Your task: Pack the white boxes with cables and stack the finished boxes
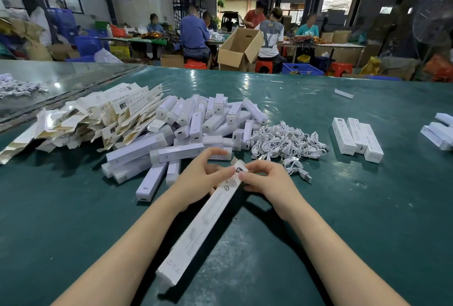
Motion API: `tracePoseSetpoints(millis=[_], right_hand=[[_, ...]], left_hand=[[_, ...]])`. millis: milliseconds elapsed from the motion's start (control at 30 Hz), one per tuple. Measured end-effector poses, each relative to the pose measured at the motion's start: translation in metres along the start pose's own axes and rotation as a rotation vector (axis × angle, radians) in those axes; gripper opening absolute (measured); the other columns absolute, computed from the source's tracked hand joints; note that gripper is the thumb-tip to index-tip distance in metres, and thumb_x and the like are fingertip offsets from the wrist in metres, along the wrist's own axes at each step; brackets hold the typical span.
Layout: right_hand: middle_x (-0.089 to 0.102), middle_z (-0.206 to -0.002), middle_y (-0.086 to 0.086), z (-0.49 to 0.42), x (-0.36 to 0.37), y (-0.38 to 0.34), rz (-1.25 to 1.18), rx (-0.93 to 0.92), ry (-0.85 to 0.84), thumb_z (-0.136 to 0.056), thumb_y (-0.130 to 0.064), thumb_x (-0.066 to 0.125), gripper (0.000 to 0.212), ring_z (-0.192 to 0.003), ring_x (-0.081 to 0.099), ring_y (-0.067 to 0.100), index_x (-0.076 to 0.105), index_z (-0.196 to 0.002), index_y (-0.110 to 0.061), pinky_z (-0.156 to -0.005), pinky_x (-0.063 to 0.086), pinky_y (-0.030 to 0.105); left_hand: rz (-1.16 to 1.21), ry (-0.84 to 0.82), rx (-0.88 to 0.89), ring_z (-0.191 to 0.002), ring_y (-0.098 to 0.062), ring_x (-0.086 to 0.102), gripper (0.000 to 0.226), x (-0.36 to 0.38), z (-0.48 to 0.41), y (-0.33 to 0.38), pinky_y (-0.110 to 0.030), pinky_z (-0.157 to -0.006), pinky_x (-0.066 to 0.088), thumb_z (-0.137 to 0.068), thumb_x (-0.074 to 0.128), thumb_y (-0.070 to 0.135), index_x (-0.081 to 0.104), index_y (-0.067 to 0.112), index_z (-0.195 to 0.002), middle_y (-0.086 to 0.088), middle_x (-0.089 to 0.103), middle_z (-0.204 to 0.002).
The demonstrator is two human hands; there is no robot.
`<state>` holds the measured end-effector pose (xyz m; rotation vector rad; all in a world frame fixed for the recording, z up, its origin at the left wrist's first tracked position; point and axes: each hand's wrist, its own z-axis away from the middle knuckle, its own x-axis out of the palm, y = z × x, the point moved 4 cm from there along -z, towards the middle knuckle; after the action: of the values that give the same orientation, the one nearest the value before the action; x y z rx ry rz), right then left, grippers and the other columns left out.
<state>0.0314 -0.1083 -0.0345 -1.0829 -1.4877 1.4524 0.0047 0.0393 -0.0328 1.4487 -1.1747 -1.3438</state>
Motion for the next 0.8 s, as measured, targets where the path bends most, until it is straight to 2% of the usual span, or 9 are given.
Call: tracePoseSetpoints(millis=[67, 133, 200, 300, 367, 500, 633, 733, 800], right_hand=[[0.057, -0.08, 0.009, -0.002, -0.009, 0.0, -0.13, 0.033, 0.074, -0.082, 0.003, 0.062, 0.013, -0.07, 0.061, 0.016, 0.058, -0.075, -0.008, -0.065, 0.056, 0.022], [0.059, -0.076, 0.01, -0.004, -0.024, -0.001, -0.27, 0.05, 0.167, -0.082, 0.006, 0.06, 0.016, -0.066, 0.062, 0.016, 0.056, -0.072, -0.006, -0.067, 0.057, 0.026], [0.06, -0.072, 0.01, -0.005, -0.039, -0.001, -0.338, 0.053, 0.265, -0.083, 0.007, 0.058, 0.016, -0.06, 0.061, 0.012, 0.056, -0.071, -0.004, -0.065, 0.057, 0.024], [0.063, -0.058, 0.003, -0.006, -0.057, -0.002, -0.46, 0.021, 0.425, -0.084, 0.007, 0.057, 0.02, -0.055, 0.061, 0.008, 0.055, -0.069, -0.005, -0.056, 0.056, 0.019], [0.062, -0.055, 0.001, -0.006, -0.067, -0.003, -0.514, -0.015, 0.531, -0.085, 0.007, 0.056, 0.021, -0.052, 0.059, 0.007, 0.054, -0.069, -0.006, -0.054, 0.055, 0.017], [0.058, -0.049, -0.001, -0.007, -0.072, 0.0, -0.589, -0.034, 0.624, -0.088, 0.007, 0.051, 0.025, -0.059, 0.052, 0.013, 0.049, -0.069, -0.008, -0.055, 0.056, 0.018], [0.054, -0.075, 0.009, -0.005, -0.068, 0.002, -0.524, -0.069, 0.67, -0.089, -0.001, 0.055, 0.023, -0.062, 0.053, 0.015, 0.045, -0.071, -0.012, -0.059, 0.054, 0.023], [0.053, -0.081, 0.006, -0.004, -0.065, 0.003, -0.467, -0.126, 0.711, -0.089, -0.003, 0.057, 0.023, -0.059, 0.057, 0.01, 0.043, -0.075, -0.015, -0.059, 0.051, 0.022], [0.049, -0.092, 0.006, -0.005, -0.06, 0.004, -0.499, -0.148, 0.714, -0.088, -0.001, 0.057, 0.024, -0.068, 0.055, 0.01, 0.042, -0.078, -0.016, -0.063, 0.054, 0.022]], left_hand=[[0.218, 0.011, -0.077, -0.053, -0.006, 0.059, 0.021, 0.003, 0.0, 0.001, -0.017, -0.047, 0.045, -0.087, 0.06, 0.02, 0.052, 0.018, -0.107, 0.002, 0.069, -0.087], [0.395, -0.045, -0.145, -0.063, -0.012, 0.065, 0.023, 0.006, -0.001, 0.001, -0.022, -0.051, 0.051, -0.082, 0.059, 0.025, 0.053, 0.015, -0.101, -0.002, 0.069, -0.097], [0.406, -0.152, -0.185, -0.073, -0.015, 0.066, 0.032, 0.007, 0.001, 0.005, -0.025, -0.06, 0.054, -0.075, 0.057, 0.033, 0.055, 0.012, -0.099, -0.003, 0.069, -0.097], [0.413, -0.218, -0.295, -0.077, -0.022, 0.069, 0.032, -0.005, 0.007, 0.003, -0.03, -0.057, 0.056, -0.076, 0.057, 0.032, 0.061, 0.011, -0.099, -0.005, 0.069, -0.094], [0.491, -0.153, -0.302, -0.074, -0.024, 0.07, 0.027, -0.016, 0.007, 0.002, -0.032, -0.056, 0.057, -0.073, 0.061, 0.021, 0.062, 0.009, -0.097, -0.006, 0.07, -0.087], [0.633, 0.161, -0.179, -0.058, -0.013, 0.067, 0.012, -0.02, 0.0, 0.003, -0.021, -0.053, 0.055, -0.082, 0.054, -0.009, 0.058, 0.002, -0.083, -0.007, 0.068, -0.069], [0.606, 0.254, -0.15, -0.059, -0.007, 0.065, 0.015, -0.011, -0.002, -0.002, -0.019, -0.055, 0.055, -0.086, 0.054, -0.005, 0.06, 0.005, -0.077, -0.002, 0.069, -0.069], [0.638, 0.282, -0.149, -0.07, -0.011, 0.065, 0.011, -0.007, -0.004, -0.006, -0.02, -0.063, 0.057, -0.088, 0.052, -0.002, 0.06, 0.004, -0.084, -0.005, 0.068, -0.081], [0.707, 0.268, -0.103, -0.071, -0.012, 0.068, 0.013, -0.002, -0.005, -0.003, -0.02, -0.067, 0.057, -0.089, 0.049, -0.004, 0.06, 0.001, -0.086, -0.006, 0.071, -0.078]])
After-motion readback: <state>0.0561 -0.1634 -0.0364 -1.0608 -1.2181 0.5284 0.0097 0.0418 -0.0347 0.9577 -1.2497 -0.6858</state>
